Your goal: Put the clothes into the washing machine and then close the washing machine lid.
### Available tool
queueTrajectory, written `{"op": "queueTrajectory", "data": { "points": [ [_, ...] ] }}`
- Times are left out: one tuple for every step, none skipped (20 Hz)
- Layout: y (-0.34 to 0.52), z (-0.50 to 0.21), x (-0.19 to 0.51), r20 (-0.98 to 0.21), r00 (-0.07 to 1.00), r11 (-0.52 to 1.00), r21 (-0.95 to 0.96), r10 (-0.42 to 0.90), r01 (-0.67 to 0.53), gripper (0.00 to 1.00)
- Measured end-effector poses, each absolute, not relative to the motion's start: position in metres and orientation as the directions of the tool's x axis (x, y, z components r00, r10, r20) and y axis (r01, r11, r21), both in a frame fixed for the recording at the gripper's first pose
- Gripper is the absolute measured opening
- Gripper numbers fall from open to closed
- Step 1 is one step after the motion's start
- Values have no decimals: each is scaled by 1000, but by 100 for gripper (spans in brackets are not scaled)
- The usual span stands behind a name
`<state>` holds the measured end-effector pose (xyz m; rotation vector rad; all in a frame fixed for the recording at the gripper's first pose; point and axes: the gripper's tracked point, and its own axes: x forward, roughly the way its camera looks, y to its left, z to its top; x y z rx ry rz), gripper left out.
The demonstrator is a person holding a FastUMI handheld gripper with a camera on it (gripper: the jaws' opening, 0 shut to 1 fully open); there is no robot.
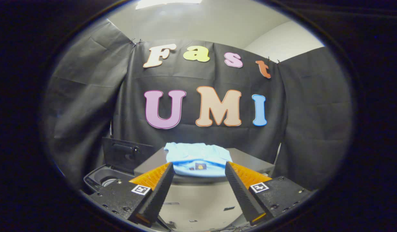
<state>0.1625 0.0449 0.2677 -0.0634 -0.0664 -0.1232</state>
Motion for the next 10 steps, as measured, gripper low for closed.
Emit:
{"op": "queueTrajectory", "data": {
  "points": [
    [51, 278, 178, 62, 992, 992, -48, -110, 113, 97],
    [54, 285, 193, 50, 993, 993, -45, -107, 110, 97],
    [55, 290, 208, 35, 993, 992, -52, -114, 115, 97],
    [55, 293, 222, 17, 992, 990, -67, -123, 124, 97],
    [51, 294, 237, -11, 990, 986, -85, -143, 142, 97],
    [48, 288, 250, -51, 985, 983, -90, -164, 159, 97],
    [43, 282, 263, -94, 979, 981, -87, -179, 171, 97],
    [40, 275, 276, -130, 974, 981, -73, -186, 178, 97],
    [32, 267, 286, -174, 965, 980, -56, -197, 190, 98],
    [22, 259, 294, -206, 953, 975, -52, -222, 216, 98]
  ]
}}
